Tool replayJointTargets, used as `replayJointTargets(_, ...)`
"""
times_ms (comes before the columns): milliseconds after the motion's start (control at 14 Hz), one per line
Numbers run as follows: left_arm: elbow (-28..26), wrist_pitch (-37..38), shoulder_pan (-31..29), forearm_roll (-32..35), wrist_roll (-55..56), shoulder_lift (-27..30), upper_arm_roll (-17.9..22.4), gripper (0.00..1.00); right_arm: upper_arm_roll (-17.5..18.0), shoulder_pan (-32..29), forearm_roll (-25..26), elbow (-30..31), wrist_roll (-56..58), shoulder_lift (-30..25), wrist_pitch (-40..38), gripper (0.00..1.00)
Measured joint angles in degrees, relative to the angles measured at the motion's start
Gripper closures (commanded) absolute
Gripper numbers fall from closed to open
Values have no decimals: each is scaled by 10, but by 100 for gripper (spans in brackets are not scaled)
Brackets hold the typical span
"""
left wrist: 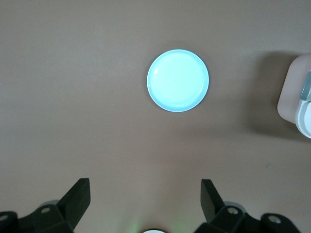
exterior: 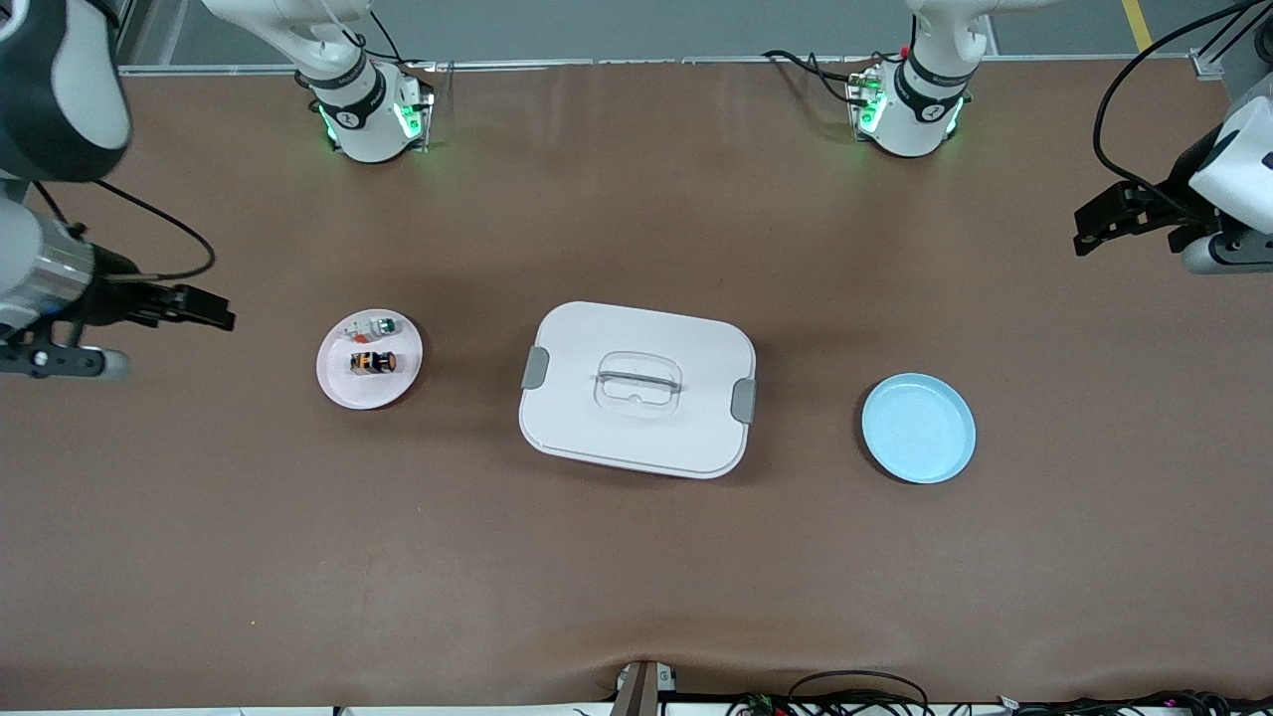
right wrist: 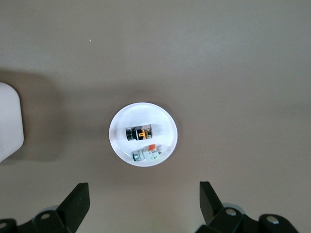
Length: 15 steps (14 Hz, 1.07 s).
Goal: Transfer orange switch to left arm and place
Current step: 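Move the right gripper down over the black-orange switch on the white plate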
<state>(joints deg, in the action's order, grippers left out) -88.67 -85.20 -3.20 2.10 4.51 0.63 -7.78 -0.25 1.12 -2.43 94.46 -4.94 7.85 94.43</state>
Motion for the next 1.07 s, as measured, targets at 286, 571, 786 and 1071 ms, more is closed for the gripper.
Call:
replayJointTargets(286, 0, 0, 0, 0, 0, 0, 0, 0, 1, 19, -2, 94, -8, 5, 115, 0)
replayJointTargets(571, -3, -6, 0, 0, 0, 0, 0, 0, 3, 40, -8, 209, -10, 19, 264, 0)
replayJointTargets(786, -6, -8, 0, 0, 0, 0, 0, 0, 3, 52, -8, 260, -10, 43, 339, 0)
replayJointTargets(1071, -8, -11, 1, 0, 0, -2, -2, 0, 4, 59, -8, 288, -10, 64, 391, 0)
